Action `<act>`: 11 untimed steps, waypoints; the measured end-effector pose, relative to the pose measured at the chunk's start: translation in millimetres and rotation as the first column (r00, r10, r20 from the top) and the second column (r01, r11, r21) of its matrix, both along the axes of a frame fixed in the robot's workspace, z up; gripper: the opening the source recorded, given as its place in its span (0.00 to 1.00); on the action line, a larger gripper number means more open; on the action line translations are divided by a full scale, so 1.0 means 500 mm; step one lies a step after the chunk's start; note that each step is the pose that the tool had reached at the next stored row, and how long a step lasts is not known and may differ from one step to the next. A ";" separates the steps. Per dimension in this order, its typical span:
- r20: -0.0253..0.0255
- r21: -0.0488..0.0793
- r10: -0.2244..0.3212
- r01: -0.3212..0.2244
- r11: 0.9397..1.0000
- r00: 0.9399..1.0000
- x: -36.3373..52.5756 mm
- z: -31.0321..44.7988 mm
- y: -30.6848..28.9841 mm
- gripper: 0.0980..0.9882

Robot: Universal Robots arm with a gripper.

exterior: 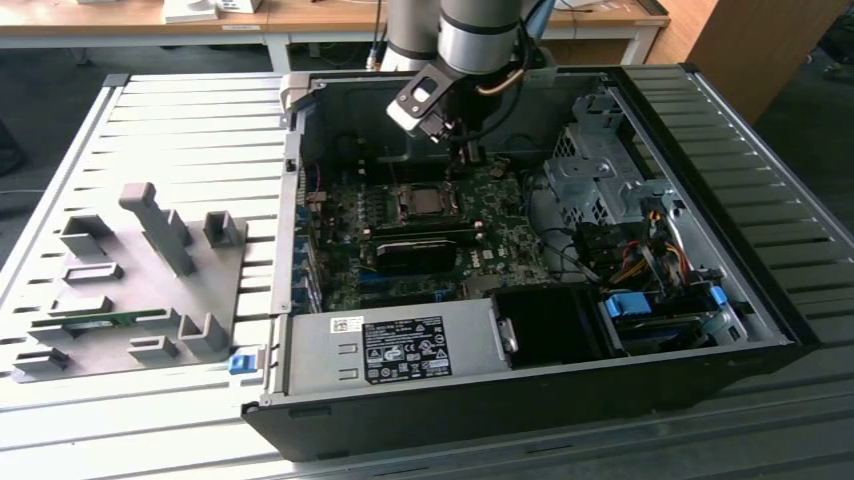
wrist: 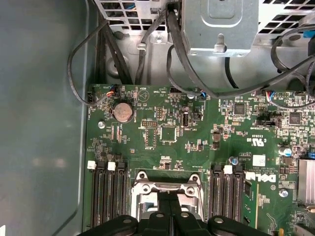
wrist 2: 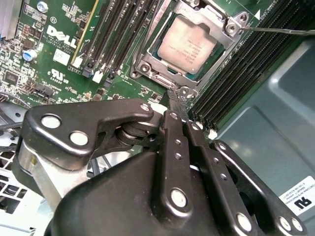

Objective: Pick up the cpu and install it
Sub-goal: 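Close the cpu cover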

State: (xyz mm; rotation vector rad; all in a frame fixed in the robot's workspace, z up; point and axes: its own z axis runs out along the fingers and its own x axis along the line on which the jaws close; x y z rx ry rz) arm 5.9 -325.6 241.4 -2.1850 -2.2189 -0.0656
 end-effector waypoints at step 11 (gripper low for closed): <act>0.000 0.000 0.000 0.000 1.000 1.000 -0.009 -0.001 0.000 0.01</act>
